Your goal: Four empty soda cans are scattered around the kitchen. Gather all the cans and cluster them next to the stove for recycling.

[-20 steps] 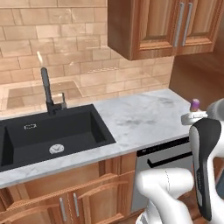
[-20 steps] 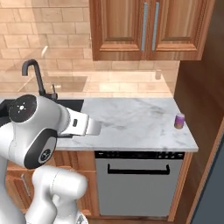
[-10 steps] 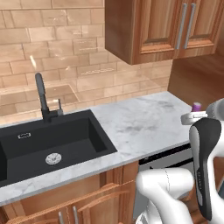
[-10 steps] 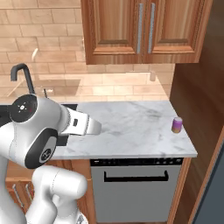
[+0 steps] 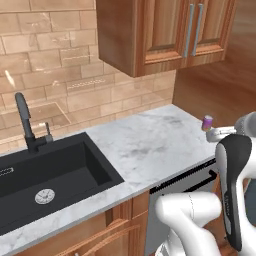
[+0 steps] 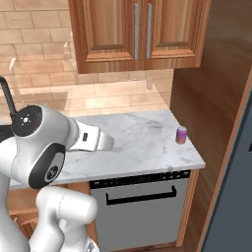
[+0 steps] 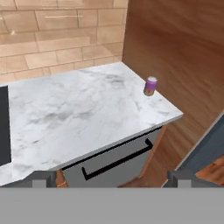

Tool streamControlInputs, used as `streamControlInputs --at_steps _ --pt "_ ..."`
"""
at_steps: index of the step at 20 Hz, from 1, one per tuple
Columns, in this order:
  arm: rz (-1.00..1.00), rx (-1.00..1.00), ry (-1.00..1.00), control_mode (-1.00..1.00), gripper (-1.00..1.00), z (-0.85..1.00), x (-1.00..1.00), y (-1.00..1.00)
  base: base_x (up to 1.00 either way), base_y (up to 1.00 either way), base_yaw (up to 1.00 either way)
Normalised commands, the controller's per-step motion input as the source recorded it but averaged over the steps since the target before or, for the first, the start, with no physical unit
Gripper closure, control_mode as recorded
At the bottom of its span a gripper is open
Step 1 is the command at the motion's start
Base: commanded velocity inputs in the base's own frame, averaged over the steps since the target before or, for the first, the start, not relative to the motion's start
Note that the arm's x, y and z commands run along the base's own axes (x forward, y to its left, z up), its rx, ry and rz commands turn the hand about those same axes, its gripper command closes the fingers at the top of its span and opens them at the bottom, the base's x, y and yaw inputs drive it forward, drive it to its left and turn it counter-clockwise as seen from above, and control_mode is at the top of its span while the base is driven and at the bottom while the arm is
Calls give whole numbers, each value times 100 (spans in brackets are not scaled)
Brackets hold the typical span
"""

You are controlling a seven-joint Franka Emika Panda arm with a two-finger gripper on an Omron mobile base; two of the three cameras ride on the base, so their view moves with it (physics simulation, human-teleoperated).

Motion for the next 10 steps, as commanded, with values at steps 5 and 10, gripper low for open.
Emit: streamControlInputs --at_steps 5,10 --pt "0 0 0 100 -100 0 0 0 12 0 -28" --pt "-21 0 11 -100 -100 -2 28 0 3 0 -6"
